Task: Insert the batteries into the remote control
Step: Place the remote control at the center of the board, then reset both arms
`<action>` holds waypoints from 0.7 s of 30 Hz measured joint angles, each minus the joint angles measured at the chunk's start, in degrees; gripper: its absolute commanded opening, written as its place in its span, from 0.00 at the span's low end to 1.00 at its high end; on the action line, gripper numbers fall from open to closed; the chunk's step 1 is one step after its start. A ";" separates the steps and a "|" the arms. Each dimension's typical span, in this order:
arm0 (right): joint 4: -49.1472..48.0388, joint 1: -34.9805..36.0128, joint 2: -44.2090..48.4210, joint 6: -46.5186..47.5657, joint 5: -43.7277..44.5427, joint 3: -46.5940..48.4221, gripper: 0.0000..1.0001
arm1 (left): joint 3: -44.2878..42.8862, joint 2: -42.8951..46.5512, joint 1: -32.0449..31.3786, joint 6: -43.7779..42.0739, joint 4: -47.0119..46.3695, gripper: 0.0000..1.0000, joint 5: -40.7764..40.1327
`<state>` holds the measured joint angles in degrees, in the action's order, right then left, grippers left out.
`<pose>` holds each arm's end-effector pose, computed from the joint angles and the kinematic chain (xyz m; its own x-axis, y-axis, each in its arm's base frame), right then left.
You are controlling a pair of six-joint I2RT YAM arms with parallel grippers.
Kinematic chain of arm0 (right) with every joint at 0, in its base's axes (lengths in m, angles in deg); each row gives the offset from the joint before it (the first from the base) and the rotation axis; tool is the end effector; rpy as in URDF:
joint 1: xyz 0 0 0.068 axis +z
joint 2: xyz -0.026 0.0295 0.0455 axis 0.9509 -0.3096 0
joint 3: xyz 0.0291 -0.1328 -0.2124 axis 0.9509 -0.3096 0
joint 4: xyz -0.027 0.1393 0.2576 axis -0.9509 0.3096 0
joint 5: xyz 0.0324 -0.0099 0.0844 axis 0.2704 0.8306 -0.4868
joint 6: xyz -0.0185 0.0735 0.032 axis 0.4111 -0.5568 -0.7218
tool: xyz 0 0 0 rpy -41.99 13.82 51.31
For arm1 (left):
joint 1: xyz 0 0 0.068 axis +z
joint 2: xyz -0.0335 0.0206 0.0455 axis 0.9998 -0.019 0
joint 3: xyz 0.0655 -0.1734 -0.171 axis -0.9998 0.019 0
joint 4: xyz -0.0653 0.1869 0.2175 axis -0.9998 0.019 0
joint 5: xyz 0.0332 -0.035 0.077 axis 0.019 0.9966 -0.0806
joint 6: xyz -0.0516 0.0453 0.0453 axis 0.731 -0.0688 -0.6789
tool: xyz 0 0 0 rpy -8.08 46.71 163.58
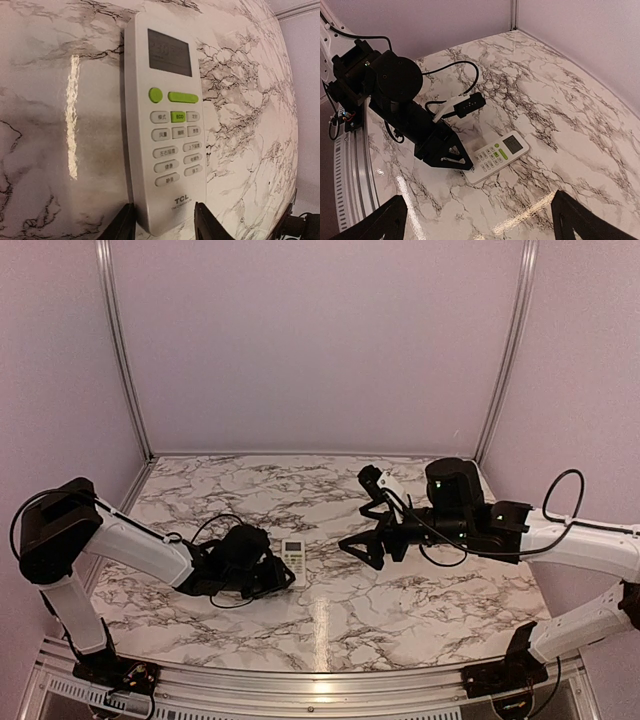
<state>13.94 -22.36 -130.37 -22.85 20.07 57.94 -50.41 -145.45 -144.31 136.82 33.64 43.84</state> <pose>0.2113 0.2754 0.2382 -0.2535 -0.3408 -0.9053 -0.8896 0.4498 0.0798 0.2141 -0.3029 0.0481 -0.8870 -0.2472 -0.3901 0.0517 0.7864 -0.6156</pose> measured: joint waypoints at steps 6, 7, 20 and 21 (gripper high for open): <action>0.00 0.00 -0.28 0.07 -0.07 0.02 0.99 | -0.02 4.37 0.55 -2.51 5.66 0.94 -2.93; -0.02 0.00 -0.37 0.04 -0.09 0.02 0.99 | -0.02 5.25 0.68 -3.19 6.71 0.98 -3.43; -3.06 -2.71 -2.91 -3.37 -2.58 -0.35 0.99 | -6.47 21.00 9.33 -24.65 24.13 0.99 -8.35; -3.58 -3.56 -3.26 -3.74 -2.93 -0.52 0.99 | -7.06 21.77 10.16 -25.83 24.98 0.99 -8.94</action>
<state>10.36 -25.93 -133.62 -26.58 17.14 57.41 -57.47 -123.68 -134.14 110.98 58.63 34.90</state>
